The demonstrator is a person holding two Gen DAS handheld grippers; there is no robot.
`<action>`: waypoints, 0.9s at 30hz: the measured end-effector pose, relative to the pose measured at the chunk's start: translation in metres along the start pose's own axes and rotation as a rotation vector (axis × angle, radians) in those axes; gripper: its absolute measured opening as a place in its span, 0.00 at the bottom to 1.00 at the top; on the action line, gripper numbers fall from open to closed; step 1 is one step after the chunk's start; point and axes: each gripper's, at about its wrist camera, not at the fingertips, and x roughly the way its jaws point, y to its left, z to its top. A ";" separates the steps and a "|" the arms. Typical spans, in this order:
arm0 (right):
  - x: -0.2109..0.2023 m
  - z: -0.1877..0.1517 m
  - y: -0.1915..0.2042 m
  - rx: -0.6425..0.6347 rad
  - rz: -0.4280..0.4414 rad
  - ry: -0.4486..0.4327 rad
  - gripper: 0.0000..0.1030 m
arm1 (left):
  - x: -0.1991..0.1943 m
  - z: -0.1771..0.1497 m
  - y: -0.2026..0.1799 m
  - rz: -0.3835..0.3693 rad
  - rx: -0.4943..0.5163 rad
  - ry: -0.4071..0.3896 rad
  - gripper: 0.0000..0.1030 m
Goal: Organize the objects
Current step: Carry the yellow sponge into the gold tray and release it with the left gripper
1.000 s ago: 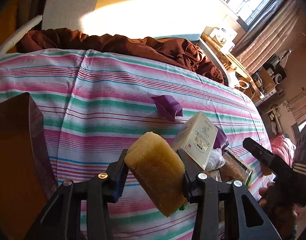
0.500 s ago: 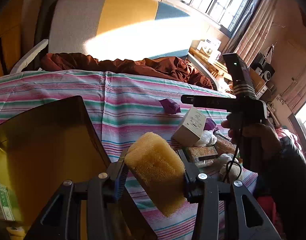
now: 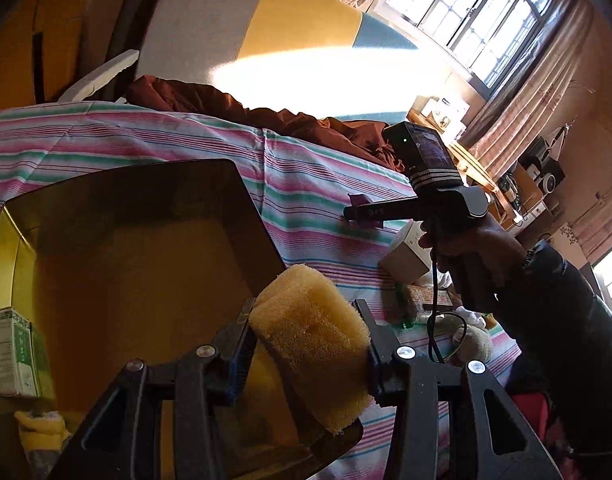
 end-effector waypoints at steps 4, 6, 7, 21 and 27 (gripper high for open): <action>-0.010 -0.020 0.032 -0.032 0.046 -0.025 0.41 | -0.009 -0.008 0.008 0.018 -0.013 -0.010 0.45; -0.016 -0.033 0.044 -0.041 0.062 -0.031 0.41 | -0.015 -0.012 0.012 0.032 -0.020 -0.017 0.45; -0.020 -0.040 0.050 -0.048 0.066 -0.034 0.41 | -0.018 -0.014 0.014 0.037 -0.024 -0.020 0.45; -0.061 -0.155 0.068 -0.022 0.118 -0.061 0.41 | -0.069 -0.049 0.066 0.118 -0.114 -0.095 0.46; -0.065 -0.161 0.066 -0.008 0.106 -0.090 0.41 | -0.093 -0.039 0.111 0.211 -0.183 -0.159 0.47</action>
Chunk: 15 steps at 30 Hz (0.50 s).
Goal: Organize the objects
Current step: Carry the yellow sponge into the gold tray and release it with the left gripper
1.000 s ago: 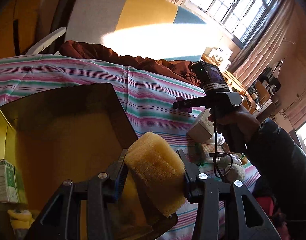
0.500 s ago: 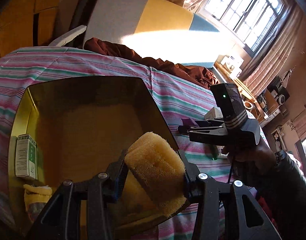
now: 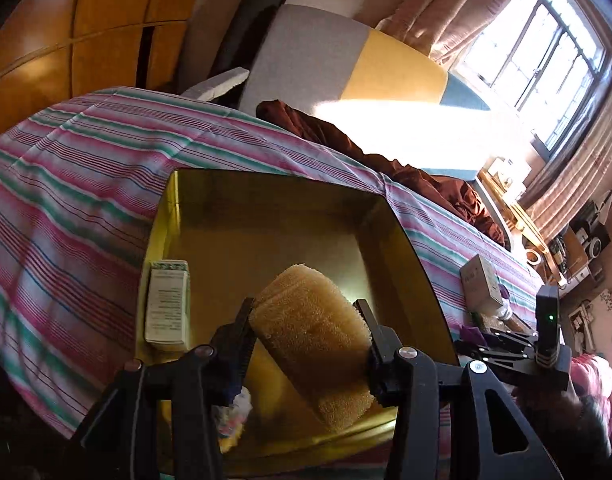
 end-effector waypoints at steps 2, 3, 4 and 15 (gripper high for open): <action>0.000 0.002 0.000 0.001 0.003 -0.001 0.41 | 0.002 0.009 0.012 0.026 -0.016 -0.009 0.48; -0.001 0.001 0.000 0.000 0.004 -0.001 0.41 | 0.004 0.014 0.016 0.038 -0.016 -0.007 0.48; 0.000 0.002 0.001 -0.002 0.002 -0.001 0.41 | 0.007 0.017 0.019 0.045 -0.010 -0.005 0.48; 0.006 0.007 -0.001 -0.013 -0.006 -0.003 0.41 | 0.058 0.045 0.020 0.145 0.104 0.041 0.51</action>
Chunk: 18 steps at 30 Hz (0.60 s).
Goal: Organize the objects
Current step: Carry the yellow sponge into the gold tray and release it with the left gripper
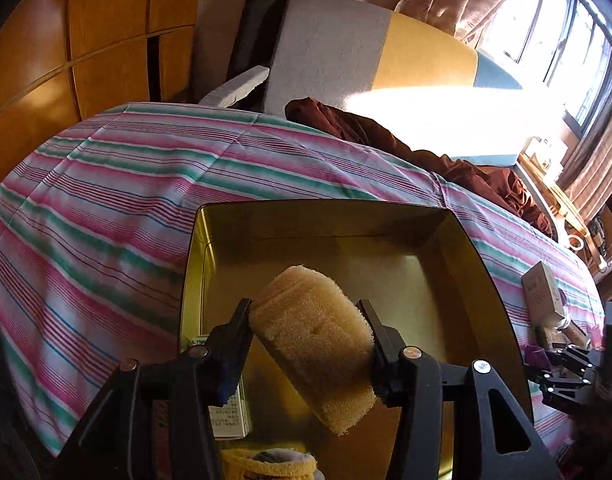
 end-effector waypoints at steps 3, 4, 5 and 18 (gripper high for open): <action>0.001 0.001 0.000 0.000 0.000 0.000 0.41 | 0.016 0.008 0.002 0.036 0.030 0.023 0.53; 0.001 0.001 0.000 0.001 0.000 -0.001 0.41 | 0.021 0.009 0.003 0.045 0.038 0.032 0.54; 0.001 0.001 0.000 0.001 0.000 -0.001 0.41 | 0.025 0.011 0.004 0.057 0.042 0.040 0.55; 0.004 0.004 0.002 -0.007 -0.011 -0.001 0.41 | -0.005 -0.009 0.017 0.112 -0.028 -0.006 0.74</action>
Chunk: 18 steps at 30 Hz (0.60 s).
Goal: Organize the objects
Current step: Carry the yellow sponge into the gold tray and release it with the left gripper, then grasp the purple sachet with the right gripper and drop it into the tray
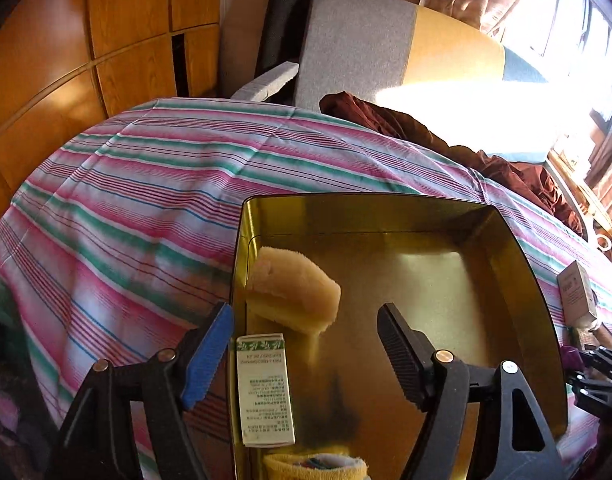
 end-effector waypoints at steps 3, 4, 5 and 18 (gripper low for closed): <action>0.000 0.000 0.001 -0.003 -0.006 -0.001 0.41 | -0.021 -0.014 -0.003 0.023 -0.014 -0.037 0.80; 0.000 0.000 0.001 -0.004 -0.008 -0.002 0.41 | -0.028 -0.018 -0.005 0.028 -0.014 -0.054 0.80; 0.000 0.000 0.001 -0.005 -0.009 -0.002 0.41 | -0.035 -0.022 -0.007 0.032 -0.014 -0.070 0.81; 0.001 0.000 0.001 0.008 -0.014 -0.013 0.42 | -0.080 -0.054 -0.030 0.027 0.023 -0.156 0.89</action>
